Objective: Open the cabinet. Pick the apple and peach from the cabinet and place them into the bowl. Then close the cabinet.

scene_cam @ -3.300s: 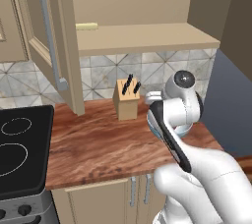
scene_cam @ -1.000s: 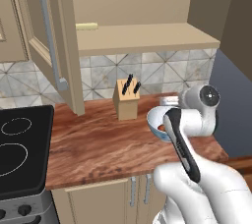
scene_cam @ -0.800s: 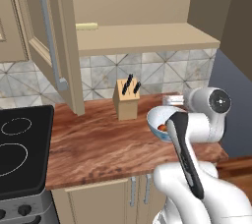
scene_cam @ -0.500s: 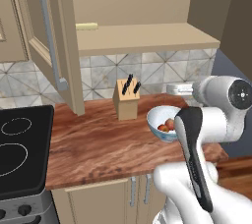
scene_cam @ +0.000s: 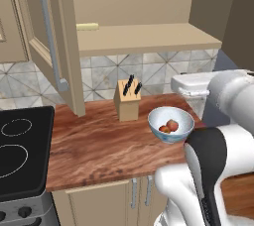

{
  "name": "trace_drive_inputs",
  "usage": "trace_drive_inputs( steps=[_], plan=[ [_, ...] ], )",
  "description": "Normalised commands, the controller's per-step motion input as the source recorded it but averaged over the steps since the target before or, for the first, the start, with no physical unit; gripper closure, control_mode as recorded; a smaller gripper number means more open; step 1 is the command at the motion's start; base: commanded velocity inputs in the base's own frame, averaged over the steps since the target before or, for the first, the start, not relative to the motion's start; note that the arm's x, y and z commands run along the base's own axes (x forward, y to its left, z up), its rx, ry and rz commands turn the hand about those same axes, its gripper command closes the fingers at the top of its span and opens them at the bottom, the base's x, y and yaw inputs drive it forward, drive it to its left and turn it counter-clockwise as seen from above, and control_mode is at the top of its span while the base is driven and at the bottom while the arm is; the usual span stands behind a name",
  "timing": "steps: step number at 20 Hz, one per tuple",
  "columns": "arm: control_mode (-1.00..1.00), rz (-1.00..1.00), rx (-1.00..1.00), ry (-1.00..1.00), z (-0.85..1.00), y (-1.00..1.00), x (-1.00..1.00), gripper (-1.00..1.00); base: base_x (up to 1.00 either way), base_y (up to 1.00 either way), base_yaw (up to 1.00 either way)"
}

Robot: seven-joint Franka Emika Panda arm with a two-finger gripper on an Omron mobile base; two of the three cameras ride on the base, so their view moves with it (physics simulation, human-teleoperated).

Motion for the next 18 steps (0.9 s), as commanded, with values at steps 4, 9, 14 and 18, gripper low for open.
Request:
trace_drive_inputs(
  steps=[4, 9, 14, 18],
  plan=[
    [-1.00, 0.11, -0.04, -0.20, 0.45, 0.52, -1.00, -1.00, 0.00, 0.00, 0.00],
    [-1.00, 0.03, -0.05, -0.03, 0.13, 0.73, -0.62, -1.00, 0.00, 0.00, 0.00],
    [-1.00, 0.06, 0.00, 0.00, 0.00, 0.39, -0.05, -1.00, 0.00, 0.00, 0.00],
    [-1.00, 0.02, 0.00, 0.00, -0.01, 0.54, 0.00, -1.00, 0.00, 0.00, 0.00]
  ],
)
